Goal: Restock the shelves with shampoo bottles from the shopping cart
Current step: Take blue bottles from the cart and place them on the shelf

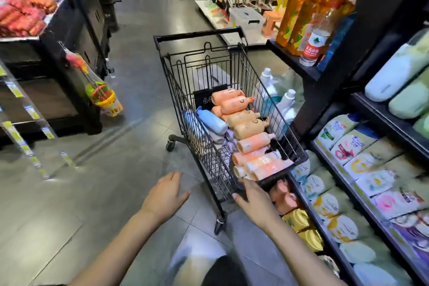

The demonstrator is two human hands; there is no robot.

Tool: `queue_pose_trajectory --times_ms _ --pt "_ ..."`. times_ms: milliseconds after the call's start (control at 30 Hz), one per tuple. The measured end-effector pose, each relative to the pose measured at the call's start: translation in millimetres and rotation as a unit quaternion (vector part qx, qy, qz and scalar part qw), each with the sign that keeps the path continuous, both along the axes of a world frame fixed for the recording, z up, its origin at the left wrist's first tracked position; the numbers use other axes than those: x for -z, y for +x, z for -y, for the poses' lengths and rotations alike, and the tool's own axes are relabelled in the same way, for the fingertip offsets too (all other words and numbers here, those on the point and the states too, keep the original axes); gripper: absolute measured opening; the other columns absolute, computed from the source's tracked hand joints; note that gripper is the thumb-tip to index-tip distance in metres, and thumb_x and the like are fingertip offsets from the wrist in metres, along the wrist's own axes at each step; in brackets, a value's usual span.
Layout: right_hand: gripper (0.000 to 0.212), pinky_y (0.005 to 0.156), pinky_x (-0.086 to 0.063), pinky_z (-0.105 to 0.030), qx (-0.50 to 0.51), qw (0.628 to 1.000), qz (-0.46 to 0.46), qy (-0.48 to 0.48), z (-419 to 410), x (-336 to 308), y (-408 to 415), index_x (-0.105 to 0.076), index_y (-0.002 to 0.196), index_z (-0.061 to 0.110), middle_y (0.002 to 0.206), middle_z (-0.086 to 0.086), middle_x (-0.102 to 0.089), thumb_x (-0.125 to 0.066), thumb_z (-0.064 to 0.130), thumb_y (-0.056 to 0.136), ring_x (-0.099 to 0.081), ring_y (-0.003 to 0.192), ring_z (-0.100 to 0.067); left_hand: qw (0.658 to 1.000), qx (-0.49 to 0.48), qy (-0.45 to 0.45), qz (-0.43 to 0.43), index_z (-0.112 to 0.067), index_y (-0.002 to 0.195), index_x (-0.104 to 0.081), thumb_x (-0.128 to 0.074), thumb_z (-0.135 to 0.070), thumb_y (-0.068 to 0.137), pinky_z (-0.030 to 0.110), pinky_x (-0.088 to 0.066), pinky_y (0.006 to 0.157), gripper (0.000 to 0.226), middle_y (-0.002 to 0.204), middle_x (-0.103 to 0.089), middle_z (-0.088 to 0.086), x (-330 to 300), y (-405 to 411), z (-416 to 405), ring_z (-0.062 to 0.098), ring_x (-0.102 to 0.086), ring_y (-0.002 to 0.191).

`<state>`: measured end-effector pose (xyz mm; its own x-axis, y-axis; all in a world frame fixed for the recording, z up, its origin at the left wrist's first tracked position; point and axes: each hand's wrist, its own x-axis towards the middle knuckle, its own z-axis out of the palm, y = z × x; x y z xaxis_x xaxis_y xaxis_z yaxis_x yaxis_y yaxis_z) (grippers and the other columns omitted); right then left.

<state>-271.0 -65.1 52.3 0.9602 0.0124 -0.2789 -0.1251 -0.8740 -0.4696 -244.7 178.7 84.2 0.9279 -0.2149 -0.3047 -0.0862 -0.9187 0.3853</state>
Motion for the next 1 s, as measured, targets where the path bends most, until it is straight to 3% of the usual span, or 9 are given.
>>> queue_pose_trajectory --times_ms 333,500,667,833,933,1000 --pt "0.049 0.098 -0.043 -0.038 0.038 0.999 -0.016 0.020 -5.3 25.8 189.6 -0.042 0.136 0.010 0.137 -0.011 -0.051 -0.050 0.036 0.095 -0.049 0.124 -0.029 1.000 0.010 -0.022 -0.002 -0.011 0.146 -0.026 -0.047 -0.039 0.095 0.033 -0.031 0.110 0.062 0.149 -0.034 0.007 0.1 172.6 -7.0 0.024 -0.033 0.136" --pt "0.040 0.091 -0.047 -0.040 0.056 0.992 -0.103 0.038 -9.6 54.8 281.0 -0.048 0.122 0.013 0.124 -0.010 -0.058 -0.053 0.039 0.092 -0.055 0.115 -0.033 0.999 0.031 -0.019 -0.028 -0.013 0.148 -0.024 -0.047 -0.035 0.096 0.029 -0.027 0.109 0.060 0.151 -0.032 0.004 3.4 274.1 -3.3 0.021 -0.031 0.137" --pt "0.056 0.092 -0.043 -0.037 0.040 0.987 -0.151 -0.040 -15.8 89.7 353.0 -0.034 0.141 0.010 0.135 -0.014 -0.048 -0.050 0.037 0.095 -0.051 0.120 -0.032 0.998 0.049 -0.025 -0.041 -0.014 0.145 -0.028 -0.050 -0.034 0.094 0.032 -0.031 0.106 0.059 0.145 -0.038 0.005 12.2 355.9 0.2 0.026 -0.036 0.131" --pt "0.061 0.097 -0.039 -0.040 0.028 0.977 -0.181 -0.111 -22.9 131.4 427.1 -0.023 0.144 0.009 0.139 -0.017 -0.039 -0.047 0.036 0.095 -0.043 0.125 -0.035 0.994 0.095 -0.027 -0.037 -0.016 0.145 -0.031 -0.053 -0.035 0.093 0.026 -0.026 0.107 0.059 0.146 -0.039 0.001 32.8 439.9 -2.6 0.022 -0.035 0.133" --pt "0.072 0.094 -0.041 -0.042 0.048 0.981 -0.142 -0.122 -28.7 160.2 460.6 -0.037 0.138 0.004 0.133 -0.020 -0.046 -0.058 0.048 0.085 -0.047 0.117 -0.039 0.991 0.133 -0.007 -0.005 -0.017 0.142 -0.034 -0.049 -0.038 0.094 0.023 -0.028 0.103 0.055 0.145 -0.039 -0.001 44.4 494.7 -4.4 0.018 -0.036 0.132" --pt "0.081 0.078 -0.050 -0.040 0.046 0.977 -0.151 -0.142 -33.5 178.7 478.7 -0.057 0.123 0.000 0.111 -0.021 -0.062 -0.078 0.050 0.063 -0.062 0.093 -0.039 0.987 0.162 -0.001 0.000 -0.017 0.143 -0.032 -0.047 -0.039 0.095 0.024 -0.027 0.105 0.055 0.146 -0.037 0.000 53.8 527.3 -4.0 0.019 -0.035 0.132"
